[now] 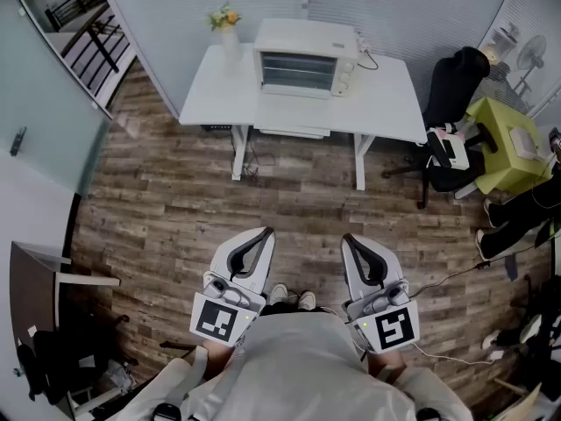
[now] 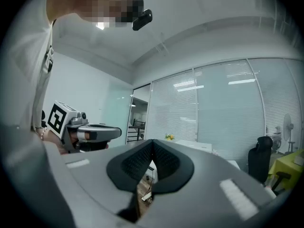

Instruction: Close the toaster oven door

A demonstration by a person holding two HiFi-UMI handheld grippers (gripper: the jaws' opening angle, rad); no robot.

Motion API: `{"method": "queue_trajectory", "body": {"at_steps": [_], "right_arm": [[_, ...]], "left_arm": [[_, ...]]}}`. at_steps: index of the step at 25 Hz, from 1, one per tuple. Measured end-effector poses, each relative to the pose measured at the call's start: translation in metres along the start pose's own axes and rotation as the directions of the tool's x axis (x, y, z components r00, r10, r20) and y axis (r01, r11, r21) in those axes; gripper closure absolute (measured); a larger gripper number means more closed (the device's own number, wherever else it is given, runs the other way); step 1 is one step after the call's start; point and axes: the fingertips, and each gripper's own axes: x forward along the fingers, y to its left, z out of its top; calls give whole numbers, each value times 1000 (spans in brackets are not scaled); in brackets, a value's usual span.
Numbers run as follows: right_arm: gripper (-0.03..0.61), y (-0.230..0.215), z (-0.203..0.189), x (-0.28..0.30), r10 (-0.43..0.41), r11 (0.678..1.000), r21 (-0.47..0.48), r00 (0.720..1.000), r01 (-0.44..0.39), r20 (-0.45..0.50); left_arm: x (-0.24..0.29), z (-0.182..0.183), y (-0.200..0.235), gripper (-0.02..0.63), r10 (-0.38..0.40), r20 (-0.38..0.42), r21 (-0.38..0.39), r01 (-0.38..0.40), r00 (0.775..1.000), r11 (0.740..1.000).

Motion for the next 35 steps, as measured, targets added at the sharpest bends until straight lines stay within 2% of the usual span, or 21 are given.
{"method": "queue_trajectory", "body": {"at_steps": [4,10,18,25,35], "right_arm": [[572,8,3,14,-6,999,34,1000,5,28],[572,27,3,34,-29,999,18,999,29,28],[573,32,0,51,-19,1000,25,1000,19,22],[572,13,-7,68,-15,1000,22,1000,14,19],[574,-51,-17,93,-19,999,41,1000,18,23]], "left_arm": [[-8,-1,18,609,-2,1,-2,2,1000,1000],[-22,-7,47,609,-13,-6,1,13,1000,1000],[-20,-6,62,609,-30,5,-8,30,1000,1000],[4,-14,67,609,-41,6,-12,41,999,999],[74,-18,72,609,-48,-7,6,48,999,999]]}}
